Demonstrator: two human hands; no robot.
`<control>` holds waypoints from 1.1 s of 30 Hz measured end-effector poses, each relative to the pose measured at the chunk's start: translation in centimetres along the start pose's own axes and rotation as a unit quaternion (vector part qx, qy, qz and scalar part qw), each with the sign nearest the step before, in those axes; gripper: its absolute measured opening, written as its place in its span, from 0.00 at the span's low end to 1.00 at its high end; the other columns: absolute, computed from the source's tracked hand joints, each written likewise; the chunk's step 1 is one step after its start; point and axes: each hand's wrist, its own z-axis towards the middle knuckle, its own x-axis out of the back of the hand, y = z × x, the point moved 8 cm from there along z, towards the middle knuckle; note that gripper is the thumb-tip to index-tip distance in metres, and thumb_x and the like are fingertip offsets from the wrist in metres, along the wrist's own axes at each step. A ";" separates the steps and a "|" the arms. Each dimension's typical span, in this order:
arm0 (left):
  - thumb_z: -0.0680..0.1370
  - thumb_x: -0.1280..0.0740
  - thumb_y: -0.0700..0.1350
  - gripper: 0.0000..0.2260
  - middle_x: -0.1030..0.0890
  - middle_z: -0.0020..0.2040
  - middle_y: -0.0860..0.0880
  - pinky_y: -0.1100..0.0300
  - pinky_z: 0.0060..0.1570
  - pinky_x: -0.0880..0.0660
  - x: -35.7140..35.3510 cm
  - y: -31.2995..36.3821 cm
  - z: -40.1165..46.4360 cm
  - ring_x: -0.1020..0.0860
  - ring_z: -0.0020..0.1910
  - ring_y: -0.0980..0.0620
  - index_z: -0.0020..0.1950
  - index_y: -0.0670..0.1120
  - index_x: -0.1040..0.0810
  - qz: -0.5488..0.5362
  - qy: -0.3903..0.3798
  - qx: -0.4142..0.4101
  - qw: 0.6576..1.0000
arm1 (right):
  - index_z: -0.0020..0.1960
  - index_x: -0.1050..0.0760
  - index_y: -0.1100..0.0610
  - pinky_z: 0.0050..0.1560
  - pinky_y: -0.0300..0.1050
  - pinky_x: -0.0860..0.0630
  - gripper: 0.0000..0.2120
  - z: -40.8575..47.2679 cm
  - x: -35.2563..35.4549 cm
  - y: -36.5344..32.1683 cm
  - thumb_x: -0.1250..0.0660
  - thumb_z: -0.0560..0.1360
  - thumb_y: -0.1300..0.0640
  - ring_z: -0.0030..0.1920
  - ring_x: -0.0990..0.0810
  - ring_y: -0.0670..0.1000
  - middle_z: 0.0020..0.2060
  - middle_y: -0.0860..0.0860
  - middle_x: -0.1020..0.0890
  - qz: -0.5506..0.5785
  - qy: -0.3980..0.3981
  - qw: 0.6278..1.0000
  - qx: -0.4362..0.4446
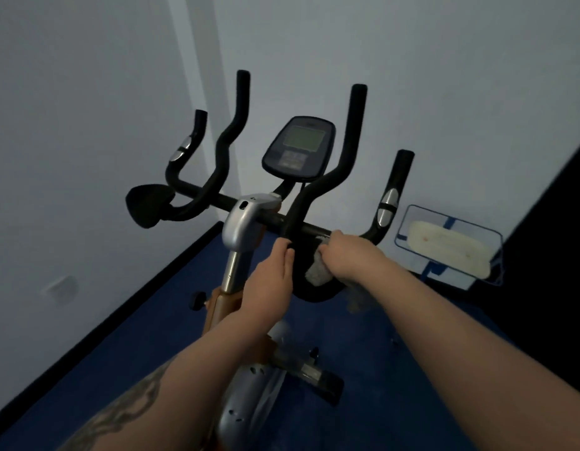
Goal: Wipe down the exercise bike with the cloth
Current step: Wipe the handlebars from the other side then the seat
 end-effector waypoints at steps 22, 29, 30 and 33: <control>0.84 0.44 0.46 0.11 0.20 0.32 0.46 0.68 0.27 0.30 0.5 -1.3 0.5 0.21 0.28 0.50 0.56 0.53 0.22 -0.153 -0.116 -0.036 0.981 | 0.58 0.32 0.46 0.45 0.27 0.26 0.13 -8.9 -10.2 0.6 0.33 0.78 0.57 0.50 0.21 0.35 0.54 0.46 0.20 0.641 0.475 0.591 -0.117; 0.84 0.44 0.43 0.12 0.17 0.37 0.52 0.70 0.33 0.27 0.8 -1.0 0.2 0.19 0.36 0.59 0.57 0.44 0.21 -0.202 -0.147 -0.008 0.968 | 0.54 0.34 0.49 0.38 0.27 0.25 0.15 -7.5 -13.0 -1.9 0.29 0.75 0.53 0.44 0.21 0.35 0.47 0.39 0.23 0.733 0.454 0.461 -0.210; 0.84 0.44 0.43 0.12 0.17 0.37 0.51 0.68 0.37 0.26 0.9 -1.0 0.2 0.19 0.37 0.58 0.55 0.44 0.20 -0.202 -0.147 -0.004 0.968 | 0.55 0.34 0.50 0.37 0.27 0.25 0.15 -7.3 -13.2 -2.2 0.30 0.75 0.53 0.43 0.22 0.35 0.47 0.39 0.23 0.743 0.435 0.458 -0.220; 0.84 0.43 0.45 0.12 0.21 0.37 0.37 0.60 0.38 0.30 1.0 -1.2 0.2 0.25 0.37 0.47 0.49 0.48 0.20 -0.170 -0.151 -0.002 0.974 | 0.54 0.32 0.49 0.39 0.30 0.25 0.14 -7.0 -13.1 -0.6 0.29 0.75 0.55 0.46 0.22 0.38 0.49 0.43 0.22 0.770 0.419 0.430 -0.216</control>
